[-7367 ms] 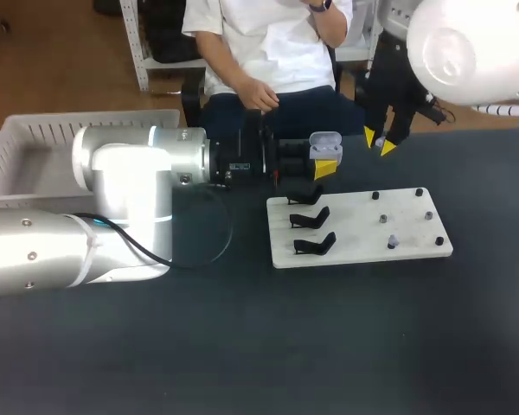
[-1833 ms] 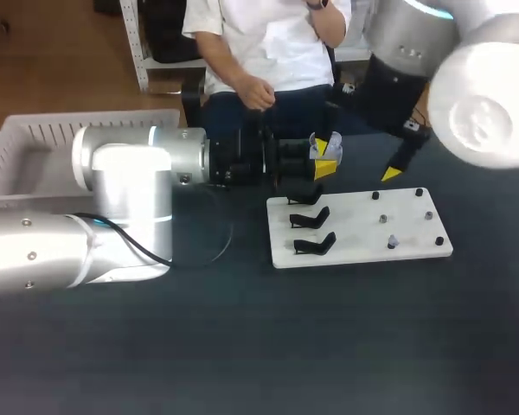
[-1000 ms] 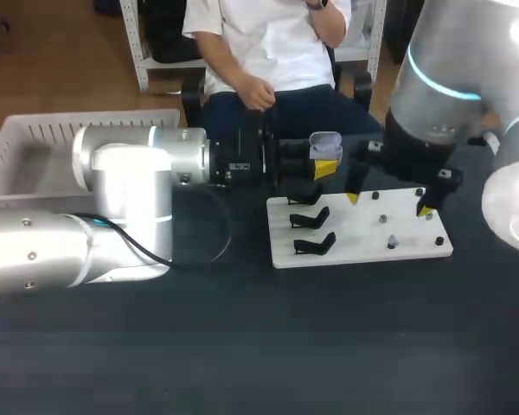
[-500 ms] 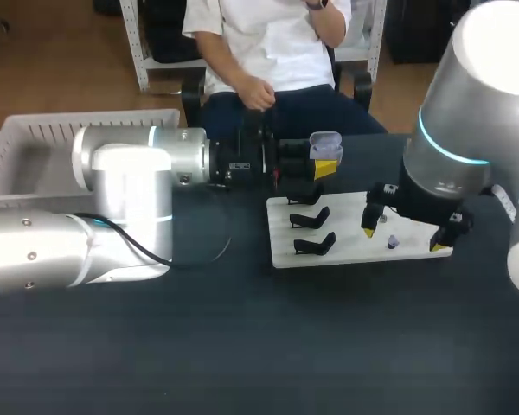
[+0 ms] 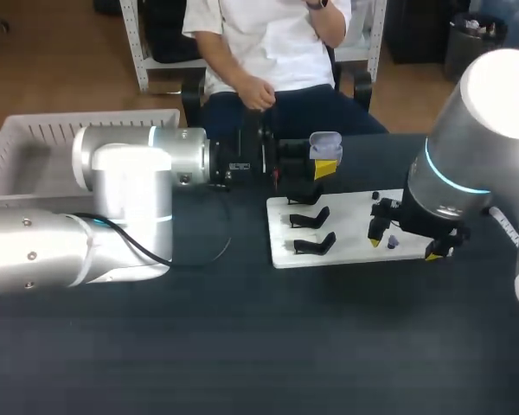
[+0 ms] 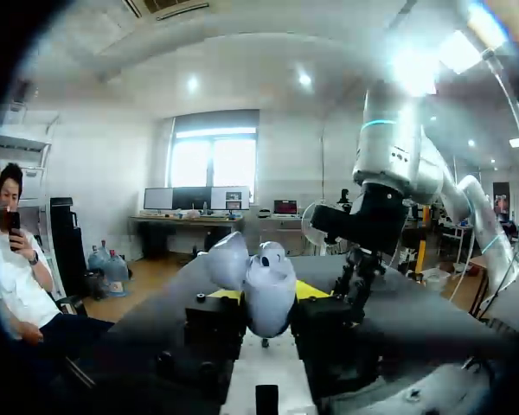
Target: Pick up each earbud case from the left stands, insert the matching earbuds, close the lid, and place the case in the box.
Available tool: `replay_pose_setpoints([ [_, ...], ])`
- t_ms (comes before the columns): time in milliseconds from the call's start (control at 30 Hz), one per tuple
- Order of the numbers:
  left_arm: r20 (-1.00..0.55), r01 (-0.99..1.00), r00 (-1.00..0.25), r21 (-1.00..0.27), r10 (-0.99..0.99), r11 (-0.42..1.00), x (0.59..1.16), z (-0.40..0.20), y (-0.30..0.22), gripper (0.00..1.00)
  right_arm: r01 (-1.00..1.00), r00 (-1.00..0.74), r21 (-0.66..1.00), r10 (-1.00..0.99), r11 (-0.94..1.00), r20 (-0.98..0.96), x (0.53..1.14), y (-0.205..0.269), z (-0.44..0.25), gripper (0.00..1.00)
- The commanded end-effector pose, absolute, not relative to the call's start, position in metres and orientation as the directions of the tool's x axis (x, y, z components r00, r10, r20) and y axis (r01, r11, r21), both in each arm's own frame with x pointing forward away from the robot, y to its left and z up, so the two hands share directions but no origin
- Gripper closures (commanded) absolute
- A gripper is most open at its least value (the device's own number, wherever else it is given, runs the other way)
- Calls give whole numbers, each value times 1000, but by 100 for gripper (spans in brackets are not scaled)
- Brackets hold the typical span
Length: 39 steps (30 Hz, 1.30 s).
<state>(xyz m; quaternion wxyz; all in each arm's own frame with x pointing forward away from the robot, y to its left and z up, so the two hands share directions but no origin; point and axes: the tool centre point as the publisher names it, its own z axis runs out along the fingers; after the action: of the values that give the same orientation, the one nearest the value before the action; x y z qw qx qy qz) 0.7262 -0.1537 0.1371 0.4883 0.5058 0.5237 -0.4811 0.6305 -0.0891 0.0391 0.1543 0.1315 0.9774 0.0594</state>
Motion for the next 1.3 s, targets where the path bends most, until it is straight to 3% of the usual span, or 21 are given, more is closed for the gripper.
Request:
replay_pose_setpoints([
  [33,-999,999,-7,-5,54,32,725,136,-154,100,245,-916,161,282,956,-285,638,-86,29,34],
  [167,-999,999,-7,-5,54,32,725,136,-154,100,245,-918,158,282,956,-280,640,-85,25,44],
  [400,-999,999,-7,-5,54,32,725,136,-154,100,252,-918,160,288,954,-272,641,-87,22,44],
  [467,-999,999,-7,-5,54,32,725,136,-154,100,257,-918,162,293,953,-269,642,-88,21,50],
  [867,-999,999,-7,-5,54,32,725,136,-154,100,256,-921,164,292,953,-257,648,-86,16,63],
  [1300,-999,999,-7,-5,54,32,725,136,-154,100,260,-920,160,294,952,-259,654,-83,17,71],
])
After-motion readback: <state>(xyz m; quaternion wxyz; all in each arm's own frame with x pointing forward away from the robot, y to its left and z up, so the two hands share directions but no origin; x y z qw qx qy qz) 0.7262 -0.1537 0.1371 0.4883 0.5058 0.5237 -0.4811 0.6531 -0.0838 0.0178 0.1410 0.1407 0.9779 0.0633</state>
